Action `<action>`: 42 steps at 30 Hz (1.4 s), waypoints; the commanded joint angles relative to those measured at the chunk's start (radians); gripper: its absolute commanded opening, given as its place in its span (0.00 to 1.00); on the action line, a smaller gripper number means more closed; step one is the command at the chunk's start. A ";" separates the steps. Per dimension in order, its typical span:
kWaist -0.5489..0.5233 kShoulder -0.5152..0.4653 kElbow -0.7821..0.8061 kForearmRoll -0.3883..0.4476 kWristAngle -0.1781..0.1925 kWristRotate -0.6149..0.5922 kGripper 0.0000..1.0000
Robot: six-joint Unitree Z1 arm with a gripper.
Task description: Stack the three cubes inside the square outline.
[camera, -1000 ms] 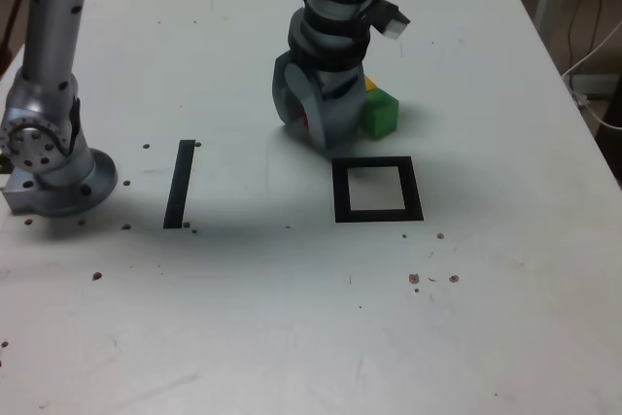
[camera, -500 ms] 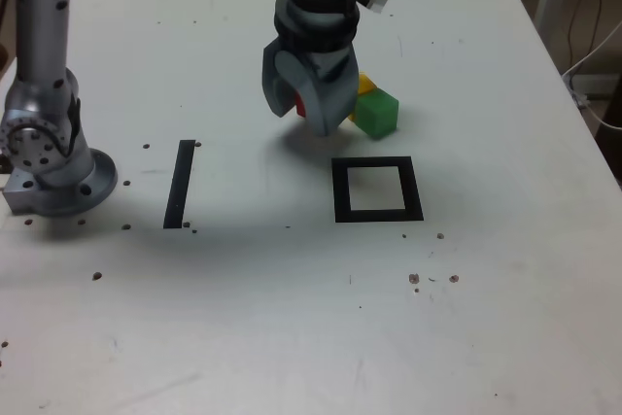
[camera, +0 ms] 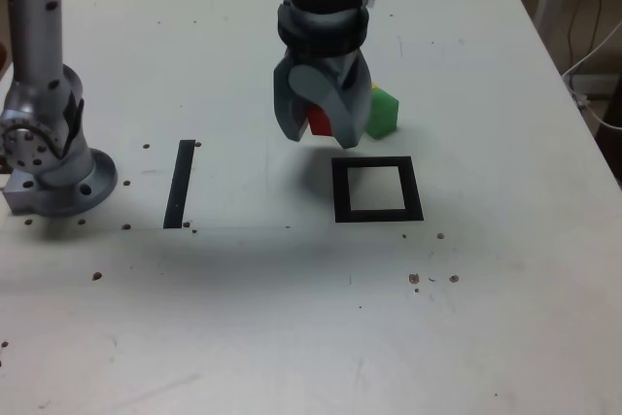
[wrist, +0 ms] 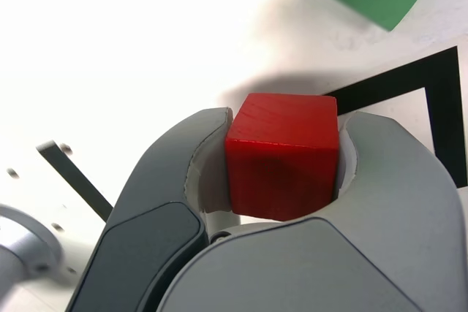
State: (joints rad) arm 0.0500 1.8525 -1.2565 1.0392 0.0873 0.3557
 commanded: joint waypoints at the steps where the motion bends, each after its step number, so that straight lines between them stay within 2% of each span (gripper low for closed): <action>1: -0.026 -0.009 -0.010 0.009 -0.002 -0.071 0.34; 8: -0.106 0.002 -0.062 0.037 -0.003 -0.242 0.33; 19: -0.151 0.112 -0.180 0.107 -0.041 -0.357 0.33; 28: -0.156 0.190 -0.217 0.142 -0.058 -0.394 0.33; 36: -0.167 0.224 -0.244 0.145 -0.088 -0.394 0.33; 42: -0.166 0.241 -0.254 0.142 -0.094 -0.391 0.33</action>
State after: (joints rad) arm -0.1147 2.0872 -1.5058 1.1813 -0.0055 -0.0374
